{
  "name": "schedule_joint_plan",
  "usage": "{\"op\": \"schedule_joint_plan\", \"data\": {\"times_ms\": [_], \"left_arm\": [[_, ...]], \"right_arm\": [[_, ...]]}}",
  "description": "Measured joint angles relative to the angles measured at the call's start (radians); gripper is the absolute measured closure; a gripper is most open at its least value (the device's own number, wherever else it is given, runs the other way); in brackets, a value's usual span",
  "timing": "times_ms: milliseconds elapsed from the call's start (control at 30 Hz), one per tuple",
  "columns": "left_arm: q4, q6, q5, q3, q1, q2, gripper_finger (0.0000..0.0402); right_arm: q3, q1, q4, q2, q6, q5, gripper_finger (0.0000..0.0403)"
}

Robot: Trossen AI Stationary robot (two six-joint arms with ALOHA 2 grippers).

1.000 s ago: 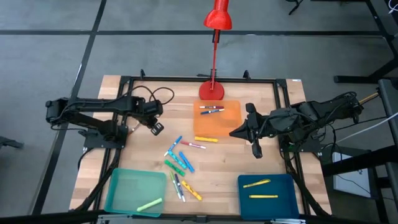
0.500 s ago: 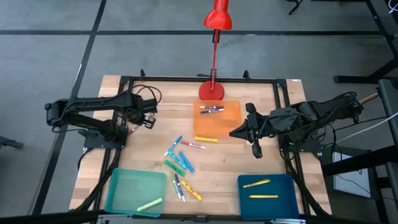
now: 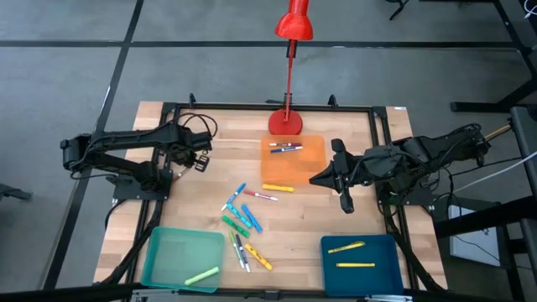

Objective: Pick & Place Markers
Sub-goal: Put the brown marker pen into the orange bin

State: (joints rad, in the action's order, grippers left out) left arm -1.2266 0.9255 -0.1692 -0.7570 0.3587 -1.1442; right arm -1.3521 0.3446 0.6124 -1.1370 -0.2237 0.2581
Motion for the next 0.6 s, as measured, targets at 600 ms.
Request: {"op": "schedule_joint_plan", "data": {"times_ms": [600], "left_arm": [[0.051,-0.194,0.034,0.0,0.133,0.0,0.02]], "right_arm": [[0.0,0.0,0.0,0.0,0.0,-0.027,0.0379]]}}
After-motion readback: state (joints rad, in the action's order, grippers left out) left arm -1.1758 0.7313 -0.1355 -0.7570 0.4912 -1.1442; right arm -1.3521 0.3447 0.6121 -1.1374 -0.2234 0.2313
